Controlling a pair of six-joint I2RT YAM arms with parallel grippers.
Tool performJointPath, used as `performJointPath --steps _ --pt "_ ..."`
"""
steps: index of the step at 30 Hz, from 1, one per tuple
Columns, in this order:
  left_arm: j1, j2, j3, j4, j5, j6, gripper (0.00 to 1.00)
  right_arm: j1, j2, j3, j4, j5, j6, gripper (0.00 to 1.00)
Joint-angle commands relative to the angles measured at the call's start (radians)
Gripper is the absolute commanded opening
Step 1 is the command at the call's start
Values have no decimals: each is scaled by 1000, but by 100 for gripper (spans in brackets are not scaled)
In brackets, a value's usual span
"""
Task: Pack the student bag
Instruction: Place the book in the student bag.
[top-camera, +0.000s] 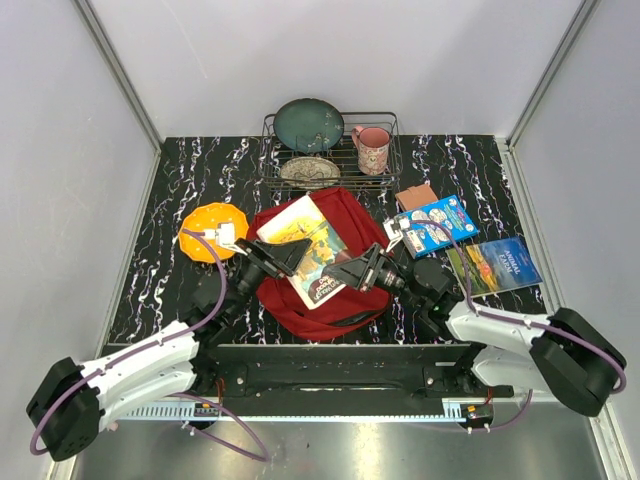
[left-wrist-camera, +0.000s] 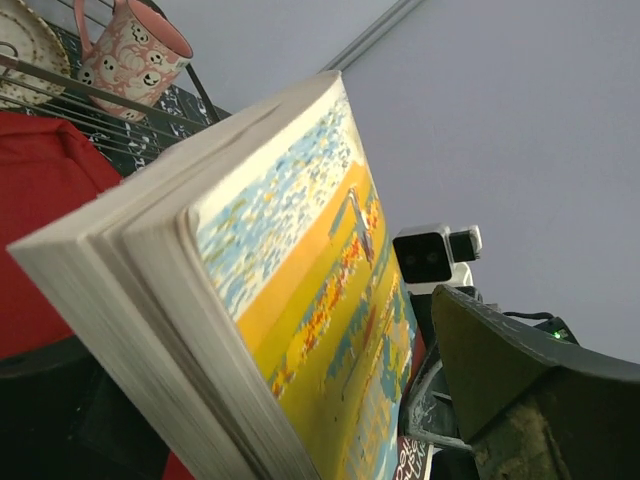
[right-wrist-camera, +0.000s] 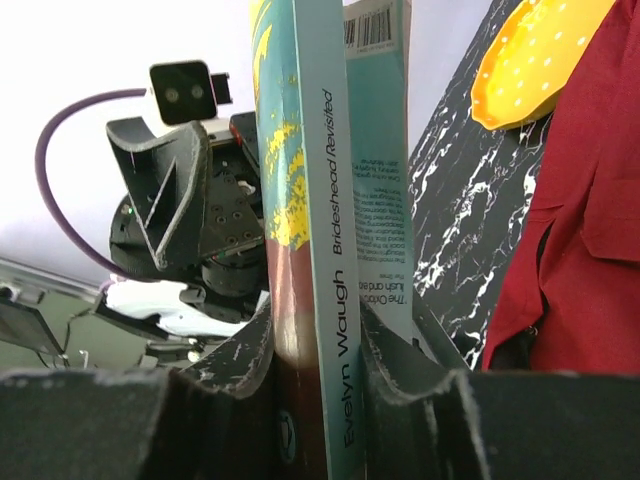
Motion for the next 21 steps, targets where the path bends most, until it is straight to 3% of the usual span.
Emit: performJointPath --steps 1,6,9,10,11,13,14,15,19,21 --pt "-1 -12 64 82 35 22 99 14 -72 38 -113 -86 -117 0" --pt "-3 -18 48 96 30 7 90 16 -56 119 -269 -219 -181 0" --pt "-1 -40 35 88 20 7 63 14 -60 117 -285 -216 -178 0" --pt "-3 -50 35 79 15 8 45 16 -65 117 -289 -213 -179 2" --pt "-3 -55 35 73 13 10 35 14 -69 119 -305 -201 -183 4" --pt "-3 -66 32 65 1 8 19 14 -82 122 -325 -181 -184 20" --pt "-1 -67 30 63 -3 4 7 16 -88 124 -338 -152 -184 34" --pt "0 -69 28 63 -8 -1 3 16 -98 119 -336 -134 -169 43" --pt "-1 -60 1 95 -43 -36 0 14 -103 75 -213 -77 -74 72" --pt "-1 -54 -19 131 -65 -71 0 14 -80 62 -129 -70 -16 75"
